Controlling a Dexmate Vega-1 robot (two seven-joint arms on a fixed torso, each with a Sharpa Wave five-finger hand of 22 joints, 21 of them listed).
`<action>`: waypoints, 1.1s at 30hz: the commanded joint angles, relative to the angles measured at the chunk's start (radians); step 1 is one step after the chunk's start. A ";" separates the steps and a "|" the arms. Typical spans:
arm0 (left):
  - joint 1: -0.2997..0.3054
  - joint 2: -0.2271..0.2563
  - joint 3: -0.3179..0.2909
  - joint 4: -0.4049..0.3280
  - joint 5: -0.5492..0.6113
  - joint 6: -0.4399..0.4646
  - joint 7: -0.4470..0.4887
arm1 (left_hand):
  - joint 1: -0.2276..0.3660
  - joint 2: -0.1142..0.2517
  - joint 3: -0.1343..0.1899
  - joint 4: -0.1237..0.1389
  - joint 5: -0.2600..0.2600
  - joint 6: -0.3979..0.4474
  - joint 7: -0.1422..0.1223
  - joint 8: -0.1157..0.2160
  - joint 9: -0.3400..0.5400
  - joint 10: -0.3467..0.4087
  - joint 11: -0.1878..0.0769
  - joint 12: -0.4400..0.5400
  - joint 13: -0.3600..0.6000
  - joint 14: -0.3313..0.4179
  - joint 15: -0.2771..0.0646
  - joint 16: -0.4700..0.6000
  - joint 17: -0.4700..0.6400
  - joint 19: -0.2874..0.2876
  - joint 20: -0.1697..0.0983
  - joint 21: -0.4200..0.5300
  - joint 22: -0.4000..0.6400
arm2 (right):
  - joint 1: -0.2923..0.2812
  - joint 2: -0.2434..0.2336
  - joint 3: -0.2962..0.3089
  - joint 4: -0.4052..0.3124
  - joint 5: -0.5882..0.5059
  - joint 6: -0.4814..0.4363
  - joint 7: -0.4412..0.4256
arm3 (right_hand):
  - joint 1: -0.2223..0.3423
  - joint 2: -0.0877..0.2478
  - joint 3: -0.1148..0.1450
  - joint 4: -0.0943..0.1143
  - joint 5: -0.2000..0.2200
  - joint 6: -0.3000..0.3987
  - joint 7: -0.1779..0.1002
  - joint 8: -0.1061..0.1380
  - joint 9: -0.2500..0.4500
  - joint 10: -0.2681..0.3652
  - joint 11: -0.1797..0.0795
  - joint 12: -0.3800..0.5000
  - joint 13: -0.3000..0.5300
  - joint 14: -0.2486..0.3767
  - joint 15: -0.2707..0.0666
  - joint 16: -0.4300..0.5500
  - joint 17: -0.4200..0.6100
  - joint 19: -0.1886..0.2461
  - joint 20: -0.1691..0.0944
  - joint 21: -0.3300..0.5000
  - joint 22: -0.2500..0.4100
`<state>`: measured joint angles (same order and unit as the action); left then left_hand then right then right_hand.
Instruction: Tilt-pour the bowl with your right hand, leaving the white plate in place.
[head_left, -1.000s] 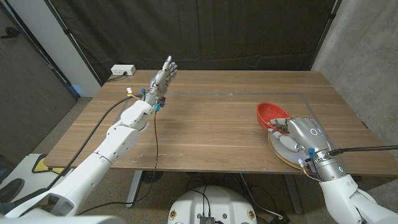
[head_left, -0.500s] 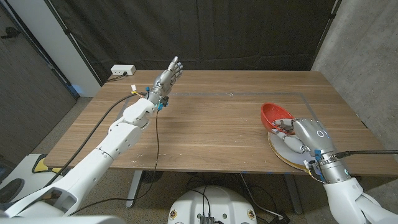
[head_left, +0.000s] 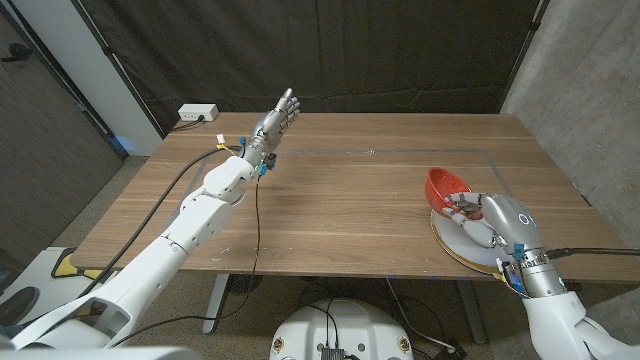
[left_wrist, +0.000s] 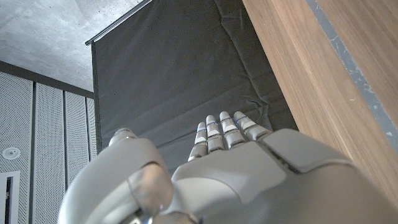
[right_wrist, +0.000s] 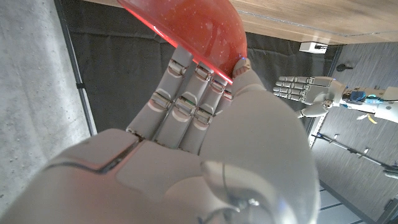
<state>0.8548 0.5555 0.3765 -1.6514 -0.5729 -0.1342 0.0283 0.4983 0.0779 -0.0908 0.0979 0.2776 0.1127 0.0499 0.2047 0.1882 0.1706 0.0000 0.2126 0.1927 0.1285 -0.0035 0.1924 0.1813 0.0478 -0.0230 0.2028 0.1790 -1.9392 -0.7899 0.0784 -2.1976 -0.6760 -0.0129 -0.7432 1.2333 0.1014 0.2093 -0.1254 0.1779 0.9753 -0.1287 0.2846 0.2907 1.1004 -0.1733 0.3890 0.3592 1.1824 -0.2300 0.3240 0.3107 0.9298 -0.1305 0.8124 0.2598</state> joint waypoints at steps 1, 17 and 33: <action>-0.020 -0.014 0.011 0.008 0.018 -0.001 0.006 | 0.001 -0.003 -0.005 0.004 -0.002 0.008 0.000 -0.002 0.003 0.007 0.000 -0.005 0.004 0.010 0.001 0.001 0.004 0.002 0.002 -0.001 0.003 | 0.008 0.039 0.006 0.035 0.080 0.055 -0.019 | 0.029 0.033 -0.001 -0.002 0.006 0.018 -0.024 0.002 0.002 -0.002 -0.003 -0.005 0.005 0.002 -0.001 -0.005 0.002 -0.005 -0.093 0.009 -0.001; -0.032 -0.037 0.019 0.031 0.018 0.010 0.016 | 0.002 -0.002 -0.008 0.004 -0.002 0.009 0.001 -0.002 0.003 0.008 0.000 -0.005 0.004 0.012 0.000 0.001 0.004 0.001 0.003 -0.001 0.003 | 0.025 0.096 0.020 0.057 0.206 0.119 -0.009 | 0.030 0.036 -0.002 -0.001 0.006 0.016 -0.020 0.000 0.005 0.000 0.002 -0.007 0.008 0.008 -0.001 -0.005 0.004 -0.003 -0.093 0.021 -0.006; -0.040 -0.051 0.029 0.043 0.027 0.006 0.015 | 0.004 -0.001 -0.011 0.004 -0.002 0.010 0.001 -0.002 0.003 0.008 0.002 -0.005 0.004 0.012 0.001 0.000 0.004 0.001 0.004 -0.001 0.003 | 0.012 0.154 0.041 0.079 0.324 0.200 -0.006 | 0.031 0.036 -0.004 -0.001 0.006 0.017 -0.017 -0.001 0.006 0.003 0.001 -0.009 0.009 0.009 -0.001 -0.007 0.005 -0.007 -0.092 0.028 -0.010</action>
<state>0.8194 0.5137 0.4002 -1.6154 -0.5507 -0.1286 0.0404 0.4984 0.0780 -0.0935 0.1007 0.2777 0.1163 0.0536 0.2047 0.1882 0.1706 0.0000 0.2125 0.1927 0.1322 -0.0072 0.1924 0.1815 0.0478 -0.0230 0.2029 0.1790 -1.9216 -0.6815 0.1048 -2.1346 -0.4292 0.1388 -0.7531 1.2338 0.1009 0.2093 -0.1255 0.1768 0.9753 -0.1288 0.2760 0.2952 1.1003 -0.1732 0.3816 0.3644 1.1807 -0.2285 0.3163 0.3136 0.9243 -0.1288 0.8360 0.2470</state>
